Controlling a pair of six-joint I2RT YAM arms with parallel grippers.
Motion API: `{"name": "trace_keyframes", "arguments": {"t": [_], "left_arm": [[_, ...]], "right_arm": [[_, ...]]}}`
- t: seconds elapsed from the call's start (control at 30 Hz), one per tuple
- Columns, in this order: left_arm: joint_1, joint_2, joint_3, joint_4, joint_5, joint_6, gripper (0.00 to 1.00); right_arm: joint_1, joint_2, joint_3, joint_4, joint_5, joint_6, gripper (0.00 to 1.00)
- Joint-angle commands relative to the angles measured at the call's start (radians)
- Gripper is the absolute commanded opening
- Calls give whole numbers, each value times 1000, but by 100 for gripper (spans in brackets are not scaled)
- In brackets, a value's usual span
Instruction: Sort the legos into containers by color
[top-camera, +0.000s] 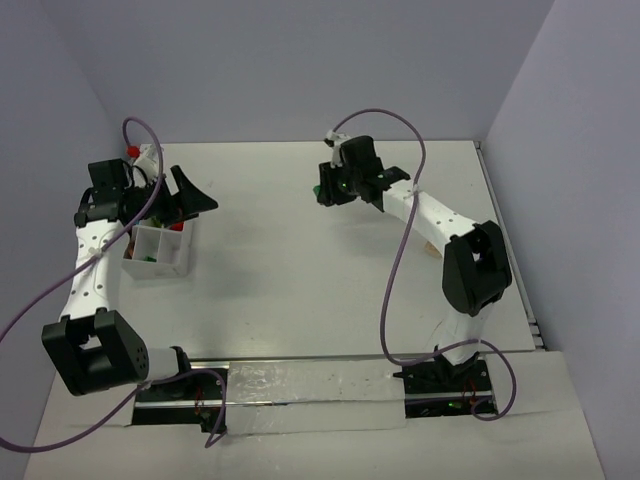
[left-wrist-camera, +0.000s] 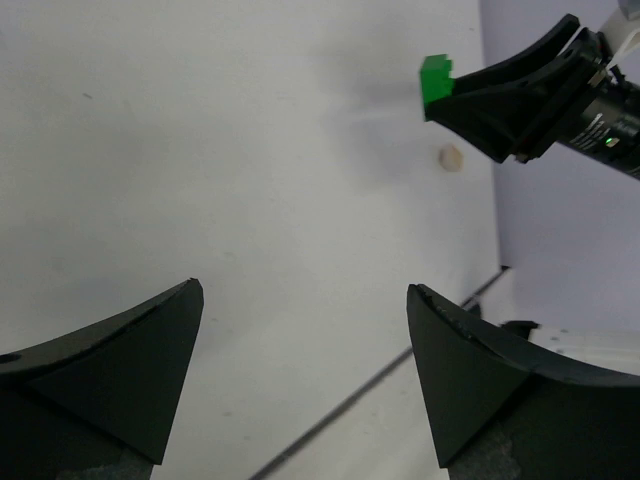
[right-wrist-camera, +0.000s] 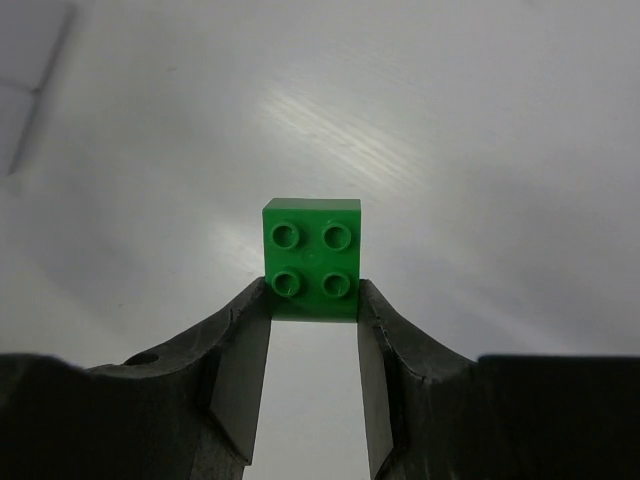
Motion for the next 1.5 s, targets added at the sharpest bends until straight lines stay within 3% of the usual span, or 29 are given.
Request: {"name": "trace_keyframes", "arguments": {"t": [0.0,0.1,0.4,0.7,0.93,1.03,1.17,1.23,1.3,1.37,1.43,1.47], "left_arm": [[-59,-11,-37,144,151,-213,91],[-116,-18,-65,185,138,-248,89],[-227,-6,-160,287,162,-358,87],[-267,6,-176,293,157,-370,78],[-267,-8,-201,304,182,-376,54],[-267,-16,-217,311,193,-381,52],[-269,-26,-233,323,217,-384,30],[-268,-31,-230,316,220,-374,11],[-262,-36,-206,285,208,-340,0],[-244,-40,-141,213,168,-223,0],[-216,-34,-24,63,82,-118,0],[-189,-28,18,3,45,-54,0]], "right_arm": [[87,-10,55,-3,-187,-87,0],[136,-34,49,6,-239,-106,0],[312,-106,70,11,-193,-152,0],[379,-111,106,4,-164,-152,0],[383,-103,133,3,-123,-153,0],[383,-98,139,1,-107,-153,0],[383,-98,145,3,-101,-151,1],[383,-93,152,-12,-103,-173,11],[382,-97,153,-23,-120,-201,58],[377,-112,134,-24,-124,-209,88],[363,-124,107,-22,-141,-206,100],[355,-133,99,-24,-149,-206,100]]}}
